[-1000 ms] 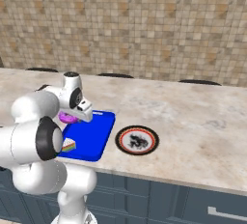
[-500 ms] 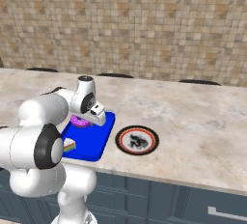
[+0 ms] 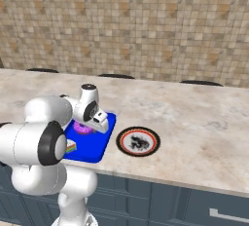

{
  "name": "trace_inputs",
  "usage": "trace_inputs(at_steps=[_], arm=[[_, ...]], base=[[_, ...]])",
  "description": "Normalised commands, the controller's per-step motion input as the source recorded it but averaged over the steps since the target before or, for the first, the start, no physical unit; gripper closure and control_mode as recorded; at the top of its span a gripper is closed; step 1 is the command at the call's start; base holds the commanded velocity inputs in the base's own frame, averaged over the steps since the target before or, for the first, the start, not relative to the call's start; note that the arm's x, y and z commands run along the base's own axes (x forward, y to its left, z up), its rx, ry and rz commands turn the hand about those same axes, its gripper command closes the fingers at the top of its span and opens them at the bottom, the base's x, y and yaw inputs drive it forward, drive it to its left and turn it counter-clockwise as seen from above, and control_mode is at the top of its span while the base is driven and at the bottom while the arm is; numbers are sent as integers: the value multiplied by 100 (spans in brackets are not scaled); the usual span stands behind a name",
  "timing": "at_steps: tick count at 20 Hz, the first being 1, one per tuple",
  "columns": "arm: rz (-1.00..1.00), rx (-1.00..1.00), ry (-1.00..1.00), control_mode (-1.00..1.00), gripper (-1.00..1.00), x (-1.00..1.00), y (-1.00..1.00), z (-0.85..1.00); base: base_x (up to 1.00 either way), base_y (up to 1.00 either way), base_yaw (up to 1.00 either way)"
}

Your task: Move the dessert items from the plates to the tray.

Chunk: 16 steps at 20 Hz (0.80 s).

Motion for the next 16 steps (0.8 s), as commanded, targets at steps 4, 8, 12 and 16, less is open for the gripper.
trace_inputs(at_steps=[4,8,12,16], arm=[[0,0,0,-100,100,0,0,-29],[0,0,0,-100,100,0,0,-24],[0,0,0,-100,100,0,0,-23],[0,0,0,-100,100,0,0,-17]], base=[[0,0,0],[0,0,0],[0,0,0],[0,0,0]])
